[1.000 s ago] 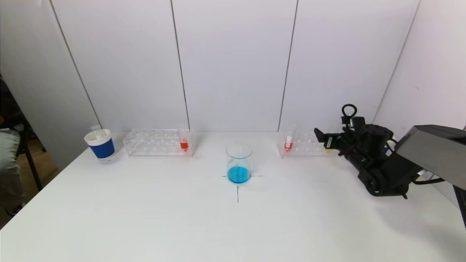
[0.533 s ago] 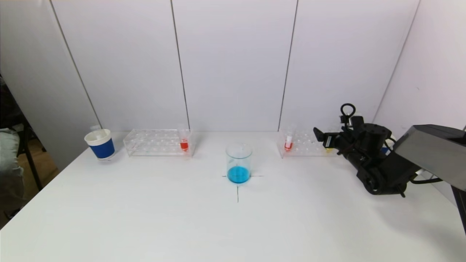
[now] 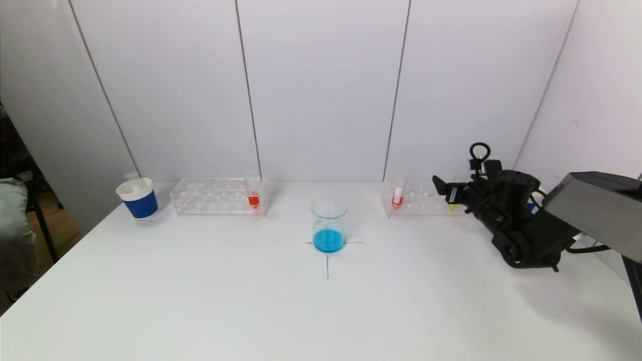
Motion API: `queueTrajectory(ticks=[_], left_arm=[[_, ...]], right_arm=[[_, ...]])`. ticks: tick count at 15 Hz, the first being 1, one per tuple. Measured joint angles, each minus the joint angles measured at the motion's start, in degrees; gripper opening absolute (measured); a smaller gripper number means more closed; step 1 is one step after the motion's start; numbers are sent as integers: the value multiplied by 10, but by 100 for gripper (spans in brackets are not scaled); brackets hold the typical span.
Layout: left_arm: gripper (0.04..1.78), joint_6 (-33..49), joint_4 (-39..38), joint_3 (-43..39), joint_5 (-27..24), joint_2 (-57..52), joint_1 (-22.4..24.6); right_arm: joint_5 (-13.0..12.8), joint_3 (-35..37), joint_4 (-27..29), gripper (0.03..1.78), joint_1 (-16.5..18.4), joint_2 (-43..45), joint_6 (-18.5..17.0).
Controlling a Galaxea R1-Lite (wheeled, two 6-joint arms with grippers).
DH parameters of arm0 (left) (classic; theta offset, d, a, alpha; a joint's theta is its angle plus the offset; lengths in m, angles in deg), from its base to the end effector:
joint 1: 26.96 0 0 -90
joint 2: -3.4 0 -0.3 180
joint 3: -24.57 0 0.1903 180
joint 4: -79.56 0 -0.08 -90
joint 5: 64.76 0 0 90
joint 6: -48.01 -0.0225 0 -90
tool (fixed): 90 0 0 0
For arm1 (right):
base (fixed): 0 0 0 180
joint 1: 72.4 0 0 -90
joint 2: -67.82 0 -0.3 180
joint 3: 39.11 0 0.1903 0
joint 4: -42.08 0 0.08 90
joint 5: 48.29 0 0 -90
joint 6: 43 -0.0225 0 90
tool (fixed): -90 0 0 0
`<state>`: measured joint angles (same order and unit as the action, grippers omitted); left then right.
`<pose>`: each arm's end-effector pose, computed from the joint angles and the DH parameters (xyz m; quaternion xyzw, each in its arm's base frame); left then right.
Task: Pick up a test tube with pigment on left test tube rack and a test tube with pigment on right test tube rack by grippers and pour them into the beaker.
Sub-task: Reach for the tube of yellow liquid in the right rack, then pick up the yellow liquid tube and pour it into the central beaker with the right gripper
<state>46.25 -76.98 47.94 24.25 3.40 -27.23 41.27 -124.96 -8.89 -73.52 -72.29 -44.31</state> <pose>-0.0228 -0.0003 0.0753 0.0154 0.0006 -0.0110 0.9998 0.4436 0.0085 0.0321 0.0110 0.0288 0.0056 0.9995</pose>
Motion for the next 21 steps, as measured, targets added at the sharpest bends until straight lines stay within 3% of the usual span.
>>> queueTrajectory(ticks=[4, 9, 21], left_arm=[[177, 0, 0, 0, 0, 0, 0], [177, 0, 0, 0, 0, 0, 0], [177, 0, 0, 0, 0, 0, 0]], right_arm=[[-1, 1, -1, 138, 1, 0, 0], [-2, 4, -3, 54, 1, 0, 0], [-3, 3, -1, 53, 1, 3, 1]])
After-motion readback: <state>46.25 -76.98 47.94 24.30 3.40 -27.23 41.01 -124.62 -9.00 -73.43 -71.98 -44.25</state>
